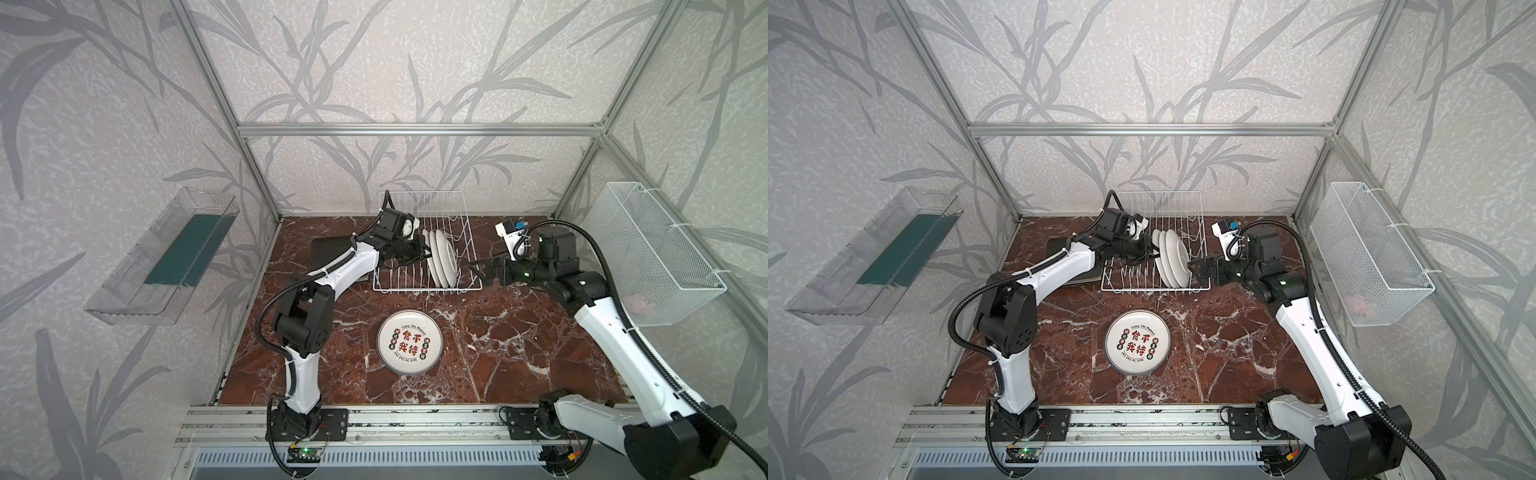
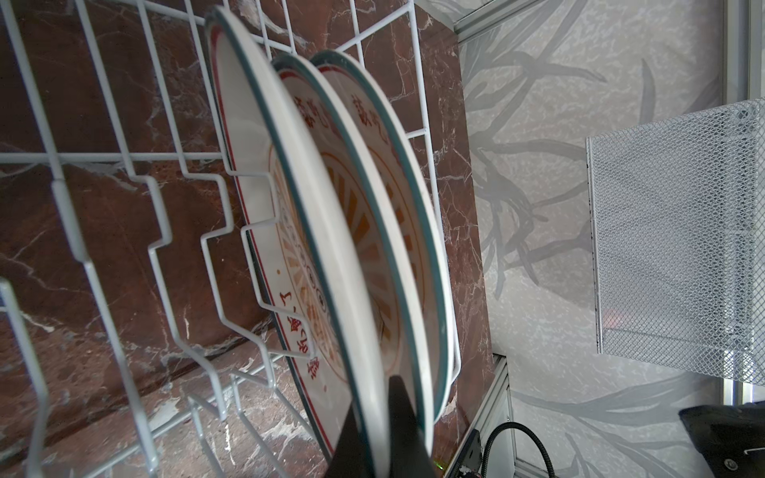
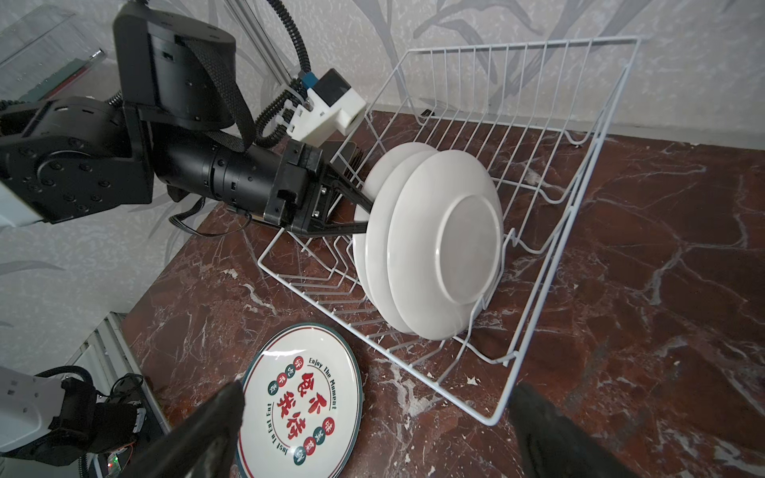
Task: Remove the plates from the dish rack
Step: 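Lift the sunburst plate up out of the rack with the left gripper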
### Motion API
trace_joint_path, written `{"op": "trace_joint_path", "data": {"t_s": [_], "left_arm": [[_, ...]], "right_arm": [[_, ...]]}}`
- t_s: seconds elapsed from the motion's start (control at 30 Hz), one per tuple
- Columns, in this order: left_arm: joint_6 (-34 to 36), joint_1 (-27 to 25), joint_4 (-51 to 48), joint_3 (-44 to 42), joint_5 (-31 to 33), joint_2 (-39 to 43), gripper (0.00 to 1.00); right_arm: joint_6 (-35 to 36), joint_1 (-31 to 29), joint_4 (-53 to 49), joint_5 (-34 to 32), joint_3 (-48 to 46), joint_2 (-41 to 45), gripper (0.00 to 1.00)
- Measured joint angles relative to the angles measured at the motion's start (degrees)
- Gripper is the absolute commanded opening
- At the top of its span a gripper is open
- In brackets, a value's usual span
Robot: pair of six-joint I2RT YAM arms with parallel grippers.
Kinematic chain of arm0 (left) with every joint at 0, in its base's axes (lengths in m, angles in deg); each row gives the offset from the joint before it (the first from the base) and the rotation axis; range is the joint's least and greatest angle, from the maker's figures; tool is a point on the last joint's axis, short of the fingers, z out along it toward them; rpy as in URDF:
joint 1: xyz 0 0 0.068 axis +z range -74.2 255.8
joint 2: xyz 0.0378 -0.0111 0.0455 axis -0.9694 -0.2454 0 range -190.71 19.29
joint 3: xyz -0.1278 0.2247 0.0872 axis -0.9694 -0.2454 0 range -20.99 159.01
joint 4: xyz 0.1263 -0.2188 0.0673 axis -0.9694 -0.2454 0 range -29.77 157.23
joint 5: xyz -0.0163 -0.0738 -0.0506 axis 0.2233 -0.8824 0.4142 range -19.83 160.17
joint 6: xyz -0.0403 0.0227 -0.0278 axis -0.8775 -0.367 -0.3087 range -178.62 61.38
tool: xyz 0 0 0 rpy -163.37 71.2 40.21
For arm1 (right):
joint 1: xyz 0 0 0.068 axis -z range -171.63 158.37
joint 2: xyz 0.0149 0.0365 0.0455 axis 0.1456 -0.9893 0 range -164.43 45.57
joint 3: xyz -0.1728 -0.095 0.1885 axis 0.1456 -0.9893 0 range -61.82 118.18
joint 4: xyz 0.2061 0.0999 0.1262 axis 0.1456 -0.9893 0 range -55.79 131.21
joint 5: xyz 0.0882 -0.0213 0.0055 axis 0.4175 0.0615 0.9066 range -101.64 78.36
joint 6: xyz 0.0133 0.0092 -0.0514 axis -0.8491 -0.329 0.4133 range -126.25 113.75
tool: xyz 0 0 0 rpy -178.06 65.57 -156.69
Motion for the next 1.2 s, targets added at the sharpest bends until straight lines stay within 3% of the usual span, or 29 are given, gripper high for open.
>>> {"op": "trace_joint_path", "data": {"t_s": [0.63,1.2], "left_arm": [[-0.7,-0.2,-7.7,3.8,0.1,3.1,0.00],[-0.2,-0.3,-13.2,6.4,4.2,9.7,0.00]], "right_arm": [[0.5,0.0,-0.1,-0.9,0.0,0.9,0.99],[-0.9,0.0,0.0,-2.3,0.0,3.2,0.99]]}}
